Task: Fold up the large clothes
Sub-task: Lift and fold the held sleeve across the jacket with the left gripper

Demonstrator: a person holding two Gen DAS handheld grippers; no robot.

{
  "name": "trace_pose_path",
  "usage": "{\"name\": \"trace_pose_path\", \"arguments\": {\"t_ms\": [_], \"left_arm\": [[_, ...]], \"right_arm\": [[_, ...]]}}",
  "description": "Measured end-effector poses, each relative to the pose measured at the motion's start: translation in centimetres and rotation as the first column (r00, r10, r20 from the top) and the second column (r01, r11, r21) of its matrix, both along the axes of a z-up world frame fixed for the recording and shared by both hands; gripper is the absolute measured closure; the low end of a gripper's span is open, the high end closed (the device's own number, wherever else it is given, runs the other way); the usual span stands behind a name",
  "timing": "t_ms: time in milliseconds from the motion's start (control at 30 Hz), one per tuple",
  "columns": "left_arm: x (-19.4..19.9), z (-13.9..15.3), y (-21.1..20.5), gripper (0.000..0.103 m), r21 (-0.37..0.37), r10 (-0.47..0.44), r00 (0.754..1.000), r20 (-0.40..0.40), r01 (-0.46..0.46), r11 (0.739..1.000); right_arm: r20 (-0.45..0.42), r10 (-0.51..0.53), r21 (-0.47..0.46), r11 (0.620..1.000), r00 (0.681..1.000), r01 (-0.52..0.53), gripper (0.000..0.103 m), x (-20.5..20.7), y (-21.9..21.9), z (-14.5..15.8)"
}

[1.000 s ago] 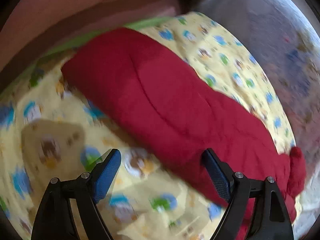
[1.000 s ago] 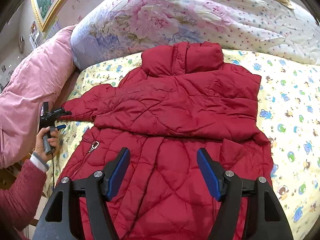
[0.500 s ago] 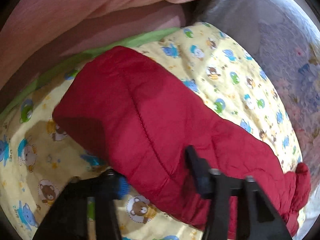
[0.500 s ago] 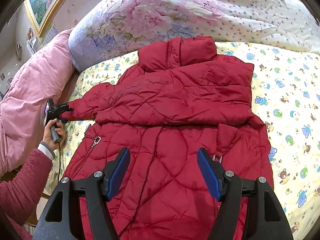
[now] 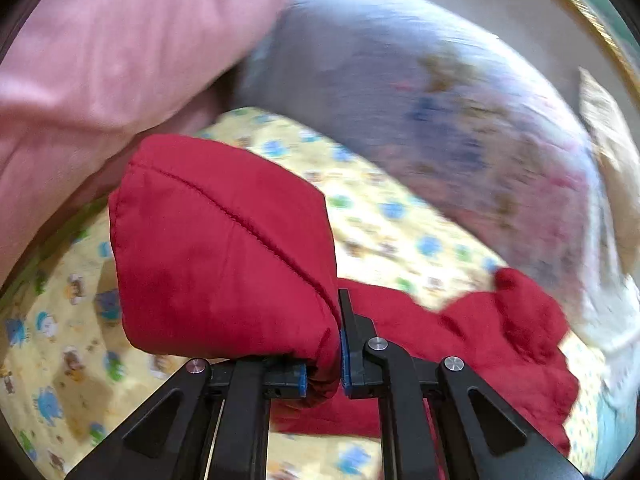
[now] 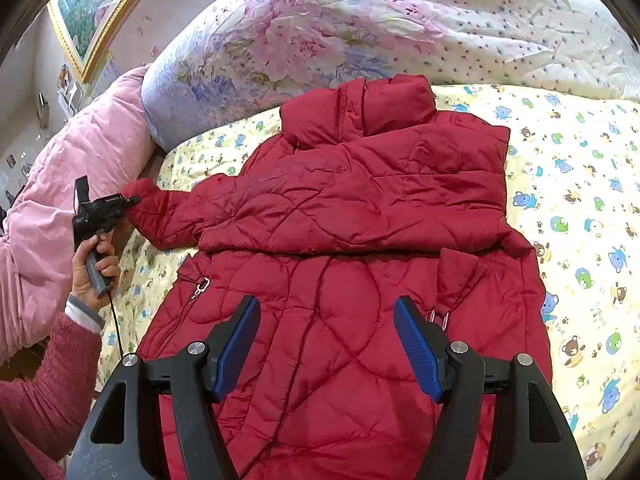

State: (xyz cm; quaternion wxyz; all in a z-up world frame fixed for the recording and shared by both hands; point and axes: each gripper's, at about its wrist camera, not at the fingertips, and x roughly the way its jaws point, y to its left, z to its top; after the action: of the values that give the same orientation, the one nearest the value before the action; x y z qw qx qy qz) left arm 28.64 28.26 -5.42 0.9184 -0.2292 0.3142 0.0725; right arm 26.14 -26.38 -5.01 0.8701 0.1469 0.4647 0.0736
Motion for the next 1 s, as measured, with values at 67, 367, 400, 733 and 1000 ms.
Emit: {"name": "trace_pose_path", "arguments": {"t_ms": [67,367,400,733,1000], "left_arm": [[-0.4,0.9,-2.0,0.094,0.006,-0.057,0.998,0.024,0.057,0.998],[-1.4,3.1,-13.0,0.094,0.086,-0.313,0.947,0.075,0.307,0.948],[-1.3,3.2,-14.0,0.094,0.098,-0.336,0.939,0.078,0.328,0.939],[1.6,2.9,-23.4,0.094,0.149,-0.508,0.859,0.071,0.494,0.857],[5.1,0.5,-30.0,0.094,0.183,-0.591,0.807,0.002,0.580,0.793]], "right_arm": [[0.001,-0.006,0.003,1.000,1.000,0.006,0.032,-0.1,-0.3,-0.1],[-0.001,-0.047,0.035,0.998,0.999,0.047,0.032,-0.3,-2.2,-0.2],[-0.001,-0.051,0.039,0.998,0.999,0.051,0.032,-0.2,-2.4,-0.2],[-0.012,-0.102,0.103,0.989,0.995,0.102,0.032,1.9,-5.3,-1.2],[-0.019,-0.142,0.110,0.984,0.990,0.143,0.031,3.3,-7.5,-2.0]]}}
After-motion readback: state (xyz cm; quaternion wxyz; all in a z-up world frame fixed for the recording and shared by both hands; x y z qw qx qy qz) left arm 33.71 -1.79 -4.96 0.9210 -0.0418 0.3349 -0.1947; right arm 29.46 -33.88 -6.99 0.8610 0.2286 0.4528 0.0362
